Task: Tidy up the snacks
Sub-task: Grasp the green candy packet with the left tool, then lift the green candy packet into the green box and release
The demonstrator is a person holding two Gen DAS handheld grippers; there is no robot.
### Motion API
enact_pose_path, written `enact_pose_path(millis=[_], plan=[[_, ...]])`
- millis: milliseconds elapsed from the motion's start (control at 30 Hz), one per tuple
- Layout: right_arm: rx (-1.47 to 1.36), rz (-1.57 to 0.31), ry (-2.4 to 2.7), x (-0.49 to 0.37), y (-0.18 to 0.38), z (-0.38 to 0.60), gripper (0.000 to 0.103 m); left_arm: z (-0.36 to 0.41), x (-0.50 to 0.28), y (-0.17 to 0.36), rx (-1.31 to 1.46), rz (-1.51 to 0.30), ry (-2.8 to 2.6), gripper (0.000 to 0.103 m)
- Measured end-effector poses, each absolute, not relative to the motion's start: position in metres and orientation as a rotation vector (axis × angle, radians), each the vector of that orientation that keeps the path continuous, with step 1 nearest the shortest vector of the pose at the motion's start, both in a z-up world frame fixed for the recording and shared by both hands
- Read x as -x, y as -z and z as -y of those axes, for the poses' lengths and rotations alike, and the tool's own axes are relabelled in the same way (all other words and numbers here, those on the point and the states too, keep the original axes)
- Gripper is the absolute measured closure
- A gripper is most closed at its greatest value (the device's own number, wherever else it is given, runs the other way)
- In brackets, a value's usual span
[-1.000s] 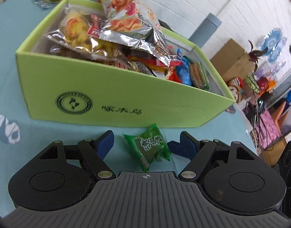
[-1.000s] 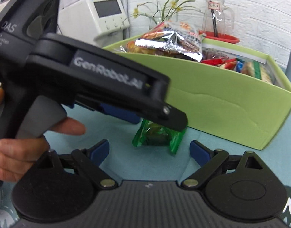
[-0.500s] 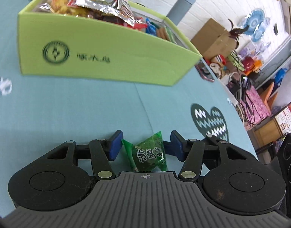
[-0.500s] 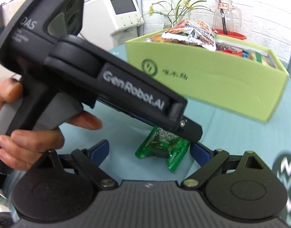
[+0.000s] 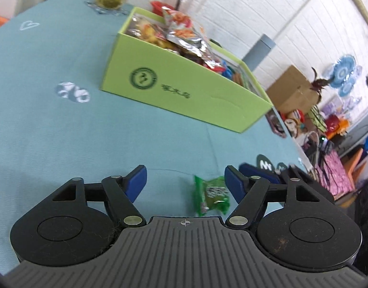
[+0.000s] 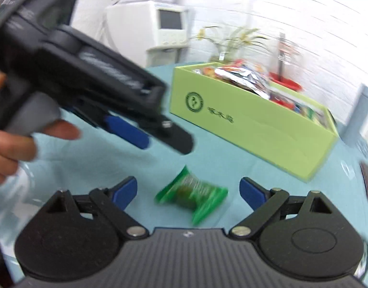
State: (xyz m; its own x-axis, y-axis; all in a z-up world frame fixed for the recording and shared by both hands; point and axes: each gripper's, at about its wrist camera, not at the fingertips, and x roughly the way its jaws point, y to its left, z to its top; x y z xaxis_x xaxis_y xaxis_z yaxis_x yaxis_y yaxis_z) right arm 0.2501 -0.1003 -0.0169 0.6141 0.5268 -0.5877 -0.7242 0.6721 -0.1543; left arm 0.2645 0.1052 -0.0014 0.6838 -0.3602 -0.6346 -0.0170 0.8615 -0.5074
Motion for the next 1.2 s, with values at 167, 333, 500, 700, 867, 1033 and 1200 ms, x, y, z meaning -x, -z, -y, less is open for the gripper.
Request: enact_pose_path(millis=[167, 333, 500, 700, 867, 1033, 1200], plan=[[0.384, -0.681, -0.834, -0.282, 0.032, 0.081, 0.009, -0.115, -0.258, 0.009, 0.542, -0.816, 0.175, 0.045], [0.224, -0.719, -0.788, -0.251, 0.039, 0.094, 0.009, -0.107, -0.266, 0.012, 0.525, -0.831, 0.229, 0.042], [0.22, -0.678, -0.695, -0.241, 0.037, 0.095, 0.01, -0.09, -0.271, 0.018, 0.51, -0.87, 0.281, 0.042], [0.284, -0.683, -0.738, -0.249, 0.04, 0.095, 0.01, -0.092, -0.261, 0.023, 0.521, -0.874, 0.28, 0.042], [0.254, -0.699, -0.783, -0.238, 0.032, 0.092, 0.01, -0.107, -0.265, 0.021, 0.552, -0.864, 0.262, 0.042], [0.251, -0.669, -0.699, -0.237, 0.029, 0.093, 0.01, -0.095, -0.263, 0.021, 0.527, -0.882, 0.312, 0.042], [0.222, -0.662, -0.664, -0.245, 0.033, 0.096, 0.022, -0.079, -0.262, 0.023, 0.475, -0.879, 0.337, 0.045]])
